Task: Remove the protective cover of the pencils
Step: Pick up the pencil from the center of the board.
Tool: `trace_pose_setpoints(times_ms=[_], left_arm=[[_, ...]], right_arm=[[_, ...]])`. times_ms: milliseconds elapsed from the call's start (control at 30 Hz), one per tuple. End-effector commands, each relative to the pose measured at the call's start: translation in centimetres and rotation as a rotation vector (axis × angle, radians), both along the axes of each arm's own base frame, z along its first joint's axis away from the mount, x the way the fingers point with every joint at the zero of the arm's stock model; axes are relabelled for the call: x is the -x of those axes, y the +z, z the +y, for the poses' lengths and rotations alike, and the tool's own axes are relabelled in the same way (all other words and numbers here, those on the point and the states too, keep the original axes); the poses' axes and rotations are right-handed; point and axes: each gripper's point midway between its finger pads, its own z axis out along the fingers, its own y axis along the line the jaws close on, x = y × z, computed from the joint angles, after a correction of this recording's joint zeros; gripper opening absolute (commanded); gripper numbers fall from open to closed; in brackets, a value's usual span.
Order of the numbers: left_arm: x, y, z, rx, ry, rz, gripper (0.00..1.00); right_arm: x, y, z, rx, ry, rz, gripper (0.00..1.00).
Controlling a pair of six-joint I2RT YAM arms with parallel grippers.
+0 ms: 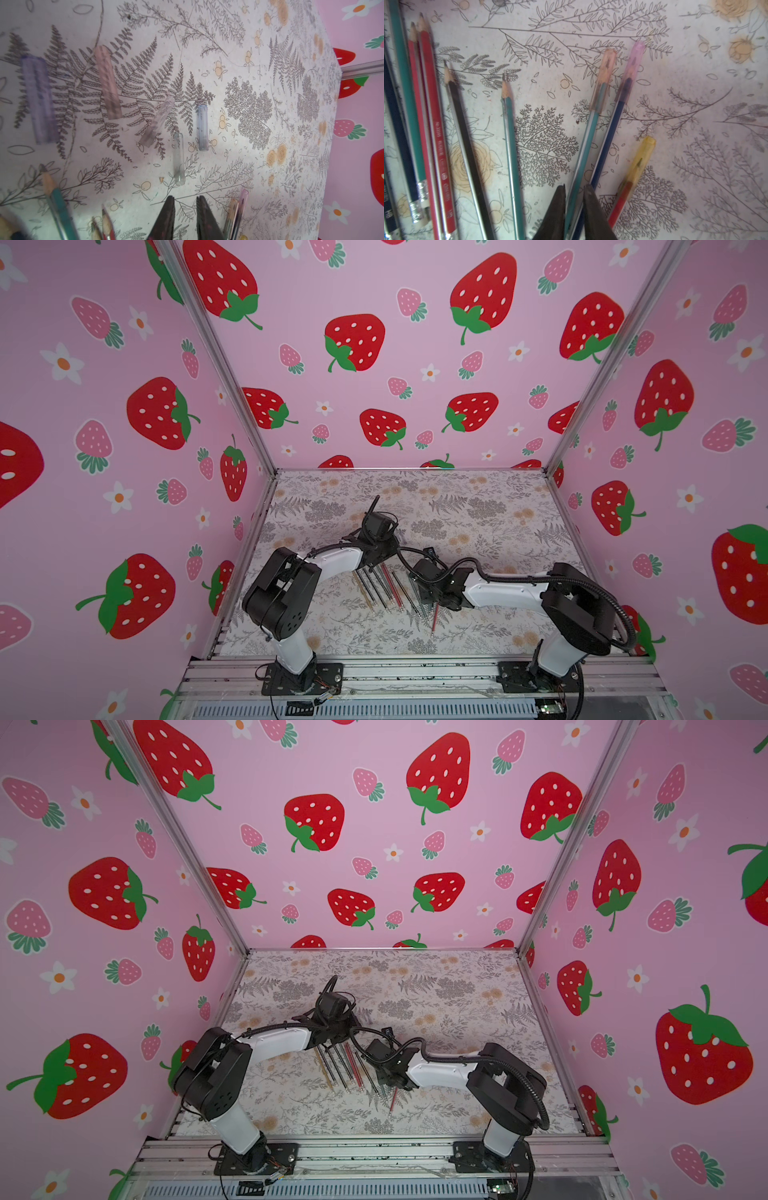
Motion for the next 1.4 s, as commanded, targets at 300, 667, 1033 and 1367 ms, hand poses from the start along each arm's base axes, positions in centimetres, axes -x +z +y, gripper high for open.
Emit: trace_pose_setpoints(times_ms=[300,667,1033,1367], left_arm=[[1.0,3.0,0.6,0.067,0.003,-0.093,0.23],[3.2,6.9,4.9,0.089,0.137,-0.272,0.27],[4.3,9.6,7.2,0.069,0.179,-0.394,0.35],[5.2,11.0,7.5,0.134,0.169,-0.497,0.39]], right_arm=[[-0.4,-1.1,-0.3,0.038,-0.048,0.043,0.2],[-0.1,-1.9,-0.7,0.155,-0.071,0.132,0.26],[-0.2,-3.0,0.3,0.155,-0.062,0.182,0.17],[-0.3,-3.7,0.8,0.143,-0.056,0.209,0.1]])
